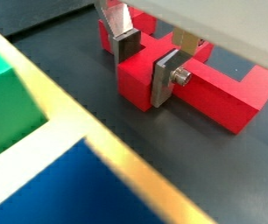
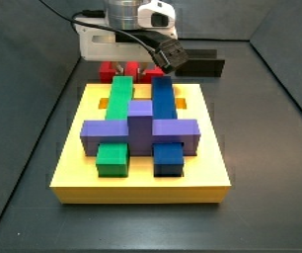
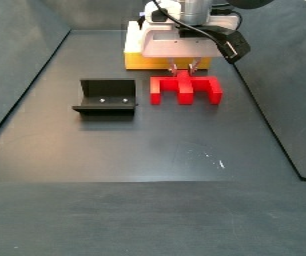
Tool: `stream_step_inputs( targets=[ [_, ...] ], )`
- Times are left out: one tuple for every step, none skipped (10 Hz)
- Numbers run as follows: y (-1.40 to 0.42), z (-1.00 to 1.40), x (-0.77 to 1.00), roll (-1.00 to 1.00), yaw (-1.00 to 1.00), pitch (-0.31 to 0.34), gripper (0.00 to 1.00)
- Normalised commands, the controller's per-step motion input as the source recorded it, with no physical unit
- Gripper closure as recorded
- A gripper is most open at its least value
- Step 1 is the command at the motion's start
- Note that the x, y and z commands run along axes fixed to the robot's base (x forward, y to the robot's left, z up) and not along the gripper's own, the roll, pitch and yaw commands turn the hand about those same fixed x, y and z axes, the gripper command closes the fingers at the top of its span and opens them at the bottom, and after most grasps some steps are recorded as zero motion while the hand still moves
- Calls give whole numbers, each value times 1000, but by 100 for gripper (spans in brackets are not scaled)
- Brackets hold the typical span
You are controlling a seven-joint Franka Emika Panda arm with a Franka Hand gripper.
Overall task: Pick up the red object. Move up. Place the red object on the fixture. Regrasp the red object. Move to above the board. Insert the red object.
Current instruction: Pick up the red object.
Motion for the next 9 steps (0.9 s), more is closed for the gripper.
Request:
stream_step_inputs(
  targets=[
    [0, 0, 0, 0, 0, 0, 100],
    [0, 0, 0, 0, 0, 0, 100],
    [0, 0, 0, 0, 0, 0, 100],
    [0, 0, 0, 0, 0, 0, 100],
    [0, 0, 0, 0, 0, 0, 100],
    [0, 0, 0, 0, 0, 0, 100],
    [0, 0, 0, 0, 0, 0, 100],
    [0, 0, 0, 0, 0, 0, 100],
    [0, 0, 0, 0, 0, 0, 100]
  ],
)
